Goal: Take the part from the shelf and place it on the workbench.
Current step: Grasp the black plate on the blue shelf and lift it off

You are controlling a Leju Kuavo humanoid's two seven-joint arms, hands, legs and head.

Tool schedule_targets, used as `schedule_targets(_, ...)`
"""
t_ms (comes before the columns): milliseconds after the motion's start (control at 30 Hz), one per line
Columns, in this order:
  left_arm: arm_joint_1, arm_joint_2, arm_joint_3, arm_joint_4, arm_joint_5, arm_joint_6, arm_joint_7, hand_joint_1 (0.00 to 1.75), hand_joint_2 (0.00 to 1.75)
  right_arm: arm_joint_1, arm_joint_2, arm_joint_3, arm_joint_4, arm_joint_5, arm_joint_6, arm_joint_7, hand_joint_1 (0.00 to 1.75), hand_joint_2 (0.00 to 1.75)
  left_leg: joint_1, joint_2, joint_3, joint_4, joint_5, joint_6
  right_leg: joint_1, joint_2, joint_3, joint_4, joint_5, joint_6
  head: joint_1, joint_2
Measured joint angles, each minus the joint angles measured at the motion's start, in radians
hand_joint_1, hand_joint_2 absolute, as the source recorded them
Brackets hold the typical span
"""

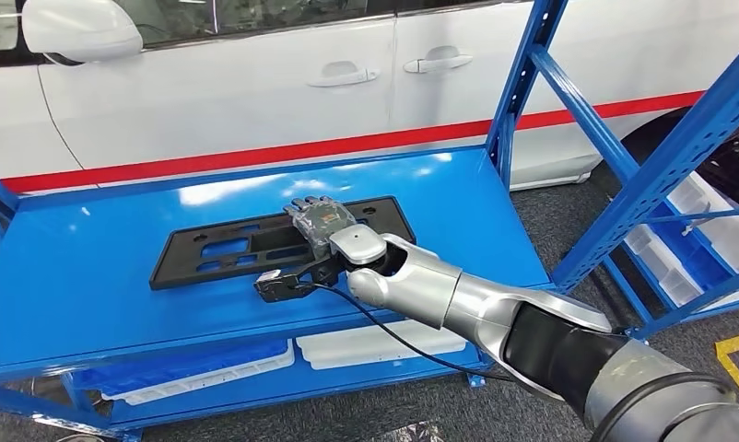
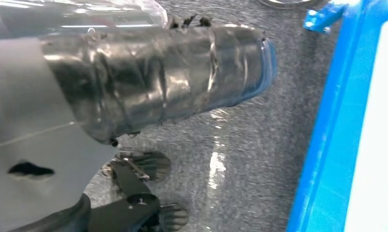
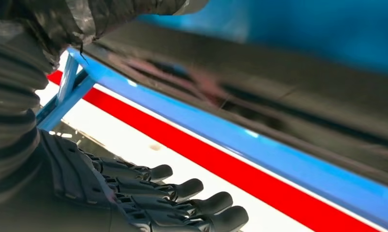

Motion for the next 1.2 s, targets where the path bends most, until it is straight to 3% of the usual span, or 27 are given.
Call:
schedule_targets(33, -0.002, 0.0, -0.002, 0.001, 0.0, 0.0, 0.0, 0.0, 0.0, 0.001, -0.001, 0.0, 0.003, 0.0, -0.001, 0.0, 0.0, 1.75, 0.0, 0.0, 0.0, 0.005, -0.008, -0.007, 0.001, 0.0, 0.004, -0.023, 0.013, -0.007, 0.0, 0.0)
schedule_targets(133, -0.007, 0.0, -0.01, 0.001, 0.001, 0.004, 0.0, 0.0, 0.0, 0.009, -0.002, 0.0, 0.008, 0.0, -0.003, 0.0, 0.0, 1.75, 0.001, 0.0, 0.0, 0.017, -0.022, -0.024, 0.008, 0.001, 0.008, -0.023, 0.003, -0.039, 0.002, 0.0)
schedule_targets(200, -0.008, 0.0, -0.012, 0.001, 0.004, 0.009, 0.002, 0.0, 0.0, 0.008, -0.004, -0.003, 0.009, -0.003, 0.001, 0.0, 0.0, 1.75, 0.002, 0.004, -0.017, 0.059, -0.027, -0.033, 0.007, 0.003, 0.023, -0.029, -0.004, -0.051, 0.002, 0.0)
schedule_targets(233, -0.008, -0.001, -0.013, 0.001, 0.007, 0.012, 0.004, 0.0, 0.0, 0.006, -0.005, -0.004, 0.01, -0.009, 0.01, 0.001, 0.0, 1.75, 0.004, 0.005, -0.046, 0.108, -0.034, -0.037, 0.005, 0.003, 0.032, -0.032, -0.008, -0.055, 0.001, 0.0)
schedule_targets(333, -0.01, -0.002, -0.014, 0.001, 0.018, 0.018, 0.008, 0.0, 0.0, 0.008, -0.006, -0.005, 0.014, -0.052, 0.088, 0.011, 0.0, 1.75, 0.007, 0.007, -0.171, 0.28, -0.082, -0.043, 0.011, 0.004, 0.053, -0.036, -0.024, -0.063, 0.001, 0.0)
schedule_targets(367, -0.009, -0.002, -0.015, 0.001, 0.02, 0.02, 0.01, 0.0, 0.0, 0.01, -0.006, -0.005, 0.016, -0.068, 0.119, 0.015, 0.32, 1.75, 0.006, 0.007, -0.196, 0.292, -0.077, -0.039, 0.014, 0.005, 0.061, -0.036, -0.031, -0.065, 0.001, 0.0)
schedule_targets(400, -0.008, -0.002, -0.015, 0.001, 0.022, 0.022, 0.011, 0.0, 0.0, 0.012, -0.006, -0.005, 0.019, -0.081, 0.143, 0.018, 0.65, 1.75, 0.003, 0.007, -0.203, 0.27, -0.05, -0.033, 0.017, 0.006, 0.07, -0.036, -0.037, -0.066, 0.001, 0.0)
schedule_targets(467, -0.008, -0.001, -0.015, 0.001, 0.023, 0.025, 0.013, 0.0, 0.0, 0.013, -0.006, -0.004, 0.023, -0.095, 0.162, 0.021, 1.37, 1.75, -0.008, 0.007, -0.175, 0.148, 0.044, -0.013, 0.02, 0.008, 0.086, -0.037, -0.047, -0.067, 0.001, 0.0)
schedule_targets(500, -0.009, 0.0, -0.015, 0.001, 0.026, 0.024, 0.013, 0.0, 0.0, 0.014, -0.006, -0.004, 0.025, -0.1, 0.161, 0.022, 1.48, 1.75, -0.014, 0.007, -0.157, 0.092, 0.073, -0.002, 0.021, 0.008, 0.092, -0.038, -0.05, -0.065, 0.001, 0.0)
schedule_targets(567, -0.011, 0.002, -0.015, 0.001, 0.036, 0.013, 0.008, 0.0, 0.0, 0.017, -0.007, -0.004, 0.03, -0.112, 0.15, 0.025, 1.71, 1.75, -0.022, 0.006, -0.134, 0.03, 0.087, 0.013, 0.02, 0.01, 0.095, -0.041, -0.055, -0.06, 0.001, 0.0)
schedule_targets(700, -0.008, 0.004, -0.015, 0.001, 0.06, -0.031, -0.014, 0.0, 0.0, 0.012, -0.011, -0.004, 0.033, -0.141, 0.122, 0.027, 1.75, 1.75, -0.016, 0.008, -0.098, -0.009, 0.095, 0.017, 0.021, 0.01, 0.103, -0.038, -0.073, -0.04, 0.002, 0.0)
schedule_targets(733, -0.007, 0.004, -0.015, 0.001, 0.063, -0.041, -0.021, 0.0, 0.0, 0.009, -0.013, -0.004, 0.033, -0.15, 0.114, 0.027, 1.75, 1.75, -0.011, 0.01, -0.089, -0.022, 0.1, 0.016, 0.022, 0.009, 0.092, -0.01, -0.092, -0.035, 0.003, 0.0)
schedule_targets(800, -0.008, 0.004, -0.016, 0.001, 0.069, -0.06, -0.036, 0.0, 0.0, 0.004, -0.019, -0.003, 0.032, -0.17, 0.093, 0.025, 1.75, 1.75, -0.007, 0.012, -0.08, -0.031, 0.101, 0.016, 0.018, 0.007, 0.039, 0.102, -0.15, -0.027, 0.004, 0.0)
schedule_targets(867, -0.009, 0.004, -0.016, 0.001, 0.075, -0.076, -0.047, 0.0, 0.87, 0.003, -0.023, -0.004, 0.027, -0.185, 0.072, 0.022, 1.75, 1.75, -0.005, 0.013, -0.08, -0.027, 0.096, 0.015, 0.011, 0.006, -0.014, 0.2, -0.182, -0.019, 0.004, 0.0)
schedule_targets(900, -0.008, 0.004, -0.016, 0.001, 0.078, -0.082, -0.052, 0.0, 1.31, 0.002, -0.024, -0.004, 0.022, -0.192, 0.063, 0.021, 1.75, 1.75, -0.003, 0.013, -0.08, -0.023, 0.092, 0.013, 0.007, 0.006, -0.021, 0.208, -0.174, -0.014, 0.004, 0.0)
schedule_targets(933, -0.008, 0.004, -0.016, 0.001, 0.081, -0.09, -0.056, 0.0, 1.75, 0.001, -0.024, -0.004, 0.017, -0.199, 0.053, 0.018, 1.75, 1.75, 0.001, 0.013, -0.08, -0.016, 0.087, 0.009, 0.002, 0.004, -0.008, 0.176, -0.147, -0.008, 0.004, 0.0)
schedule_targets(1000, -0.007, 0.005, -0.016, 0.001, 0.086, -0.101, -0.064, 0.0, 1.75, -0.004, -0.025, -0.005, 0.002, -0.218, 0.03, 0.009, 1.75, 1.75, 0.007, 0.011, -0.083, 0.007, 0.072, -0.006, -0.006, 0.003, 0.048, 0.056, -0.087, 0.004, 0.004, 0.0)
schedule_targets(1033, -0.007, 0.006, -0.016, 0.001, 0.089, -0.106, -0.068, 0.0, 1.75, -0.006, -0.026, -0.005, -0.007, -0.233, 0.012, 0.0, 1.75, 1.75, 0.008, 0.009, -0.087, 0.022, 0.063, -0.014, -0.007, 0.005, 0.071, 0.009, -0.07, 0.003, 0.004, 0.0)
schedule_targets(1067, -0.007, 0.007, -0.016, 0.001, 0.092, -0.11, -0.074, 0.0, 1.75, -0.006, -0.026, -0.006, -0.019, -0.254, -0.01, -0.013, 1.75, 1.75, 0.008, 0.007, -0.091, 0.033, 0.057, -0.021, -0.007, 0.007, 0.083, -0.013, -0.066, -0.002, 0.004, 0.0)
schedule_targets(1200, -0.003, 0.009, -0.016, 0.001, 0.106, -0.115, -0.095, 0.0, 1.75, -0.001, -0.027, -0.022, -0.079, -0.376, -0.118, -0.07, 1.75, 1.75, 0.011, 0.005, -0.1, 0.049, 0.046, -0.036, -0.001, 0.01, 0.082, -0.012, -0.067, -0.032, 0.003, 0.0)
